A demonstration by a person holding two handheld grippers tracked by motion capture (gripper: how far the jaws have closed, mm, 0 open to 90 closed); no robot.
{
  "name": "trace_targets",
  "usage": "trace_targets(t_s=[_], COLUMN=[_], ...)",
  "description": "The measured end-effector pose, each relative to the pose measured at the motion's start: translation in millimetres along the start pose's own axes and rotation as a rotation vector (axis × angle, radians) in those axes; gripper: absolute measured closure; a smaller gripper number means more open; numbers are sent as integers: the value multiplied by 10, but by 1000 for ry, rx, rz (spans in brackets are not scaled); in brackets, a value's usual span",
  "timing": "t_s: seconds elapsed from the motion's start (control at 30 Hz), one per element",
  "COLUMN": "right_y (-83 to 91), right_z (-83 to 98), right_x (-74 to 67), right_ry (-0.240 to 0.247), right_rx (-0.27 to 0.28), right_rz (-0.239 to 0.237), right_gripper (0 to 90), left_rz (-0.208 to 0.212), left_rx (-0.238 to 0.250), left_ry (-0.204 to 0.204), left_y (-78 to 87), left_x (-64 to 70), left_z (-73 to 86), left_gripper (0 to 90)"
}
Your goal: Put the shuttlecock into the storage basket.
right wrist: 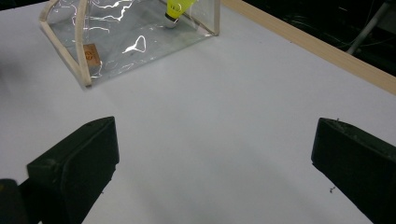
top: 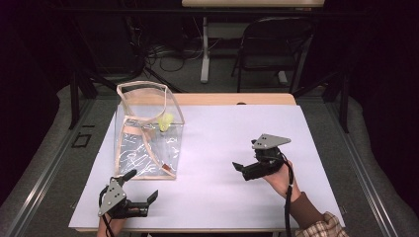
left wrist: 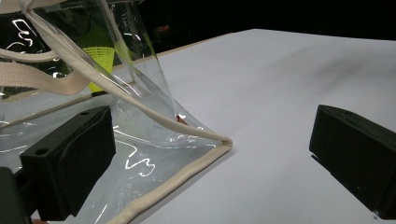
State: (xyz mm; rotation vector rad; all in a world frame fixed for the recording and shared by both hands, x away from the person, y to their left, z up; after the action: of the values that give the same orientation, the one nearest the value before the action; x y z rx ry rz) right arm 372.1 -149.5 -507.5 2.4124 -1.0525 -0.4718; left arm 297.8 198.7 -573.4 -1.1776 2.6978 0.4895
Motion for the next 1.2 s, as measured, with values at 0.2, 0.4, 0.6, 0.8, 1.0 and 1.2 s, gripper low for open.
trace_targets(t_s=[0.2,0.4,0.6,0.8,1.0,1.2], right_y=[65,120,165,235,298,336], right_z=[123,242,336,420,504,618], right_x=[-16,-28,-38,-22,8,21], right_ry=[-6,-9,-6,-3,-2,12], right_rx=[14,24,39,53,71,77], right_rz=[5,11,15,16,26,41], right_gripper=[2,2,2,1,1,2], left_rz=[1,2,1,1,0,1], left_rx=[0,-1,-4,-4,-1,-4], left_ry=[-4,-2,-6,0,3,2], left_y=[4,1,0,1,1,-1], left_x=[-1,4,0,3,-1,-3], left_z=[-1,-1,3,3,2,7], left_gripper=[3,3,3,3,3,3])
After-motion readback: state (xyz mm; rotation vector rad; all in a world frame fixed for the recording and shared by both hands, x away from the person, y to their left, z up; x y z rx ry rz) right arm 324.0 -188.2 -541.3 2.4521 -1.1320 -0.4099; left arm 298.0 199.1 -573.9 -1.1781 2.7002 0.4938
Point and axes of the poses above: each handheld gripper's, and its own axes: y roughly backward along the jaws, z roughly out of its underside, x roughly to its right, the point moved 7 cm from there along -y, roughly forward along the jaws, and after that the axes turned 12 degrees about -y, right-handed, at the moved point
